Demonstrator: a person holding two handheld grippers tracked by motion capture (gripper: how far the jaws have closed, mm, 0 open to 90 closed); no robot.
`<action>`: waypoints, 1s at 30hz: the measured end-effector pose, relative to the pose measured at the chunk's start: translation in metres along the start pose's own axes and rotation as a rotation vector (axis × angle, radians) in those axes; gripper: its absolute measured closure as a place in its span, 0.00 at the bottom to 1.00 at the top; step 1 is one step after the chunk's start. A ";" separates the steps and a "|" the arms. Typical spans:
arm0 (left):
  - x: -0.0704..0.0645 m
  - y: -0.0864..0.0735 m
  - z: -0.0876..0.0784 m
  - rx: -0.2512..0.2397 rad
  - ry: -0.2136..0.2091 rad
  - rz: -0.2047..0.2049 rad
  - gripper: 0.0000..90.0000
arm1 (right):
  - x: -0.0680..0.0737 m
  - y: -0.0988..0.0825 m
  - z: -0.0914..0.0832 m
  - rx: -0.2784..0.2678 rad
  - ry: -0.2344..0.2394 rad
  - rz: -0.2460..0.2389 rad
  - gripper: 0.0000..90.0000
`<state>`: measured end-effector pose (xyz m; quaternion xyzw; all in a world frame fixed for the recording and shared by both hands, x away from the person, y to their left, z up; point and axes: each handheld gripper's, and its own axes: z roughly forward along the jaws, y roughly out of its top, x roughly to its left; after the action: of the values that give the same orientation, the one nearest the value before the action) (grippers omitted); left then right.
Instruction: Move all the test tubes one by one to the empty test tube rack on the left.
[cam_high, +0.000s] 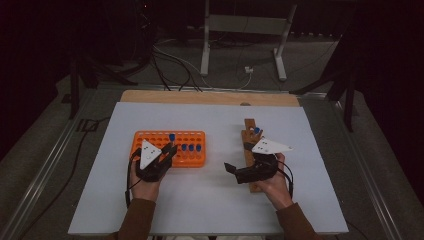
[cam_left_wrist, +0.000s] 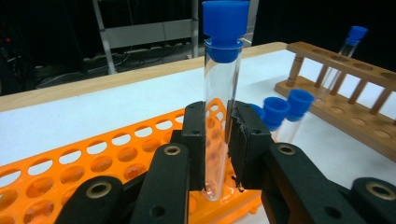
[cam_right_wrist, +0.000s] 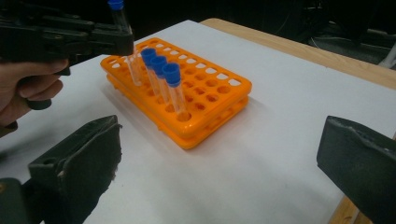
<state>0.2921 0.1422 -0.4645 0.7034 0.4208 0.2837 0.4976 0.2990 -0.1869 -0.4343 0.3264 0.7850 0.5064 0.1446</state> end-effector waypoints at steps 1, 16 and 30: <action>0.000 0.000 0.002 0.001 0.001 -0.001 0.87 | 0.000 0.000 0.000 0.000 0.000 0.001 0.00; -0.003 -0.010 0.017 0.038 0.001 -0.007 0.87 | -0.002 -0.001 -0.003 -0.003 0.005 0.009 0.00; -0.004 -0.024 0.022 0.131 0.008 0.030 0.87 | -0.002 -0.003 -0.002 0.006 0.014 0.008 0.00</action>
<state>0.3008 0.1326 -0.4944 0.7397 0.4299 0.2655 0.4444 0.2983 -0.1903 -0.4359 0.3262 0.7863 0.5068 0.1359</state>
